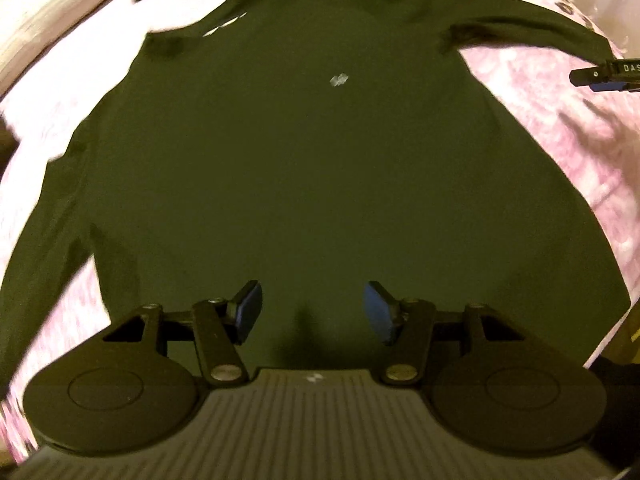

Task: Fold clothes

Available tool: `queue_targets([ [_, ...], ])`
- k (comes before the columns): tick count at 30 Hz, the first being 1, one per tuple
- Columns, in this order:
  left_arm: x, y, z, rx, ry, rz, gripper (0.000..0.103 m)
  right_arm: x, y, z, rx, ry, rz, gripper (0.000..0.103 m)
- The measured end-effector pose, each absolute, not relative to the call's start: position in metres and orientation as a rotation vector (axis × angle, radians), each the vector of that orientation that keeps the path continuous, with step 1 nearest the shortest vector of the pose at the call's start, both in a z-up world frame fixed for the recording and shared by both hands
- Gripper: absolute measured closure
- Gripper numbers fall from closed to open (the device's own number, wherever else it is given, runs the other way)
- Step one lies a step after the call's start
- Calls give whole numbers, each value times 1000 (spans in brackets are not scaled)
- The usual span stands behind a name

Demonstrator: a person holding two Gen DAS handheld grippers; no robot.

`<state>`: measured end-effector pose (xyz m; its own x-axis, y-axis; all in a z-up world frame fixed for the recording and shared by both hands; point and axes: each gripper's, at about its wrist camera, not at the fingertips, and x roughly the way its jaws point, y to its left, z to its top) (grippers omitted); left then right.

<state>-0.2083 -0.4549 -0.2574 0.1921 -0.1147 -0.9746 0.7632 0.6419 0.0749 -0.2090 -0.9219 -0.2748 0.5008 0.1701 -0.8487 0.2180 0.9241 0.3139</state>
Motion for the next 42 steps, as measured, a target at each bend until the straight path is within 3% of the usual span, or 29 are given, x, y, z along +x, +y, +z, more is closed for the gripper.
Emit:
queue_targets([
  [3, -217, -445, -259, 633, 1237, -675, 49, -196, -932, -276, 380, 1037, -67, 21],
  [5, -221, -447, -258, 634, 1233, -690, 49, -195, -949, -276, 390, 1028, -139, 37],
  [14, -232, -482, -263, 697, 1204, -808, 45, -201, -1032, -288, 444, 972, -316, 37],
  [28, -240, -482, -255, 704, 1226, -707, 43, -213, -1010, -289, 243, 1206, -268, 38],
  [30, -241, -479, -251, 709, 1221, -686, 43, -220, -995, -281, 250, 1216, -242, 32],
  [31, -241, -478, -249, 710, 1218, -675, 43, -223, -987, -277, 254, 1221, -230, 15],
  [32, -241, -475, -245, 700, 1211, -657, 43, -226, -980, -273, 257, 1226, -217, 6],
  [36, -235, -456, -224, 636, 1187, -571, 35, -239, -950, -257, 271, 1246, -166, 6],
  [42, -229, -393, -190, 522, 1155, -438, 11, -256, -876, -228, 266, 1283, -50, 6],
])
